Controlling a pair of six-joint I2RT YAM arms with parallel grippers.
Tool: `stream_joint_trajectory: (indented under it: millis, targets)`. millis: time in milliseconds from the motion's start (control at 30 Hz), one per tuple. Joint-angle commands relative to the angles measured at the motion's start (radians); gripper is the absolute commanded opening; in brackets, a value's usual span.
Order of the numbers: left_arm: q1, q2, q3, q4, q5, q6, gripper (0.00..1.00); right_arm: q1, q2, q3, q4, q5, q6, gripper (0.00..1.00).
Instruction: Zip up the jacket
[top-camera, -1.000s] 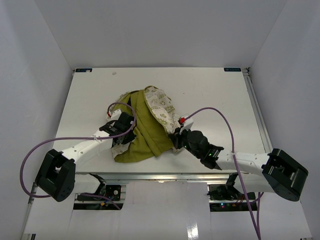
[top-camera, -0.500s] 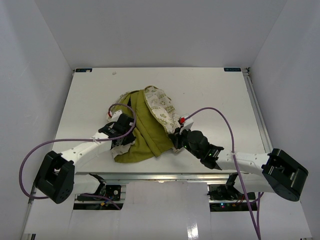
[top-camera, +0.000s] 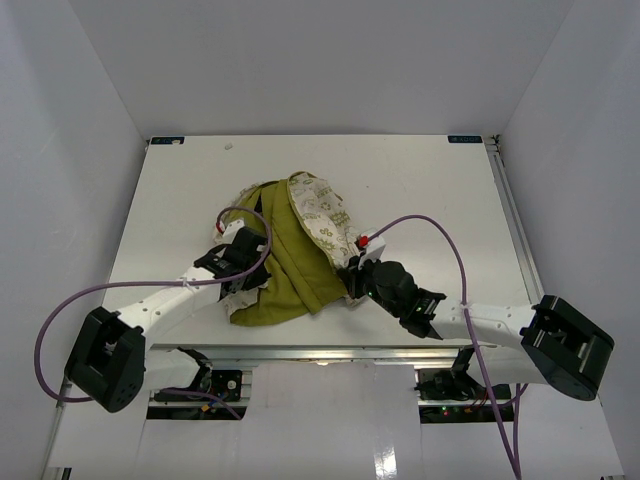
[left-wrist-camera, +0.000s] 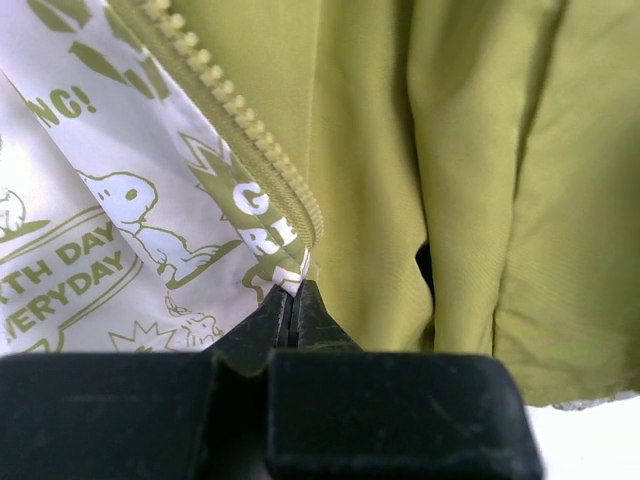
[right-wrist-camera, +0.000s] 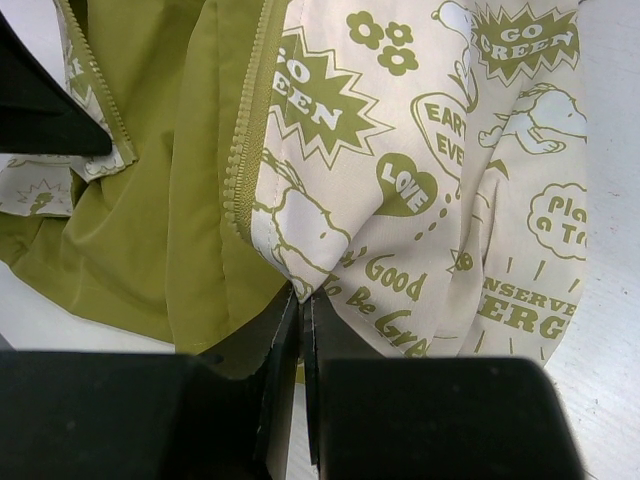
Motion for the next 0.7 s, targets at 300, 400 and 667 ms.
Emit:
stream_joint_trajectory:
  millis: [300,400,667]
  targets:
    - [0.004,-0.076,0.015,0.022,-0.003,0.049,0.00,-0.003,0.005,0.030,0.018,0.015,-0.011,0.09]
    - [0.004,-0.096,0.001,0.032,-0.006,0.055,0.00,-0.002,0.009,0.033,0.021,0.016,-0.012,0.09]
    - [0.004,-0.105,0.007,0.032,0.001,0.058,0.00,-0.003,0.007,0.031,0.021,0.016,-0.014,0.09]
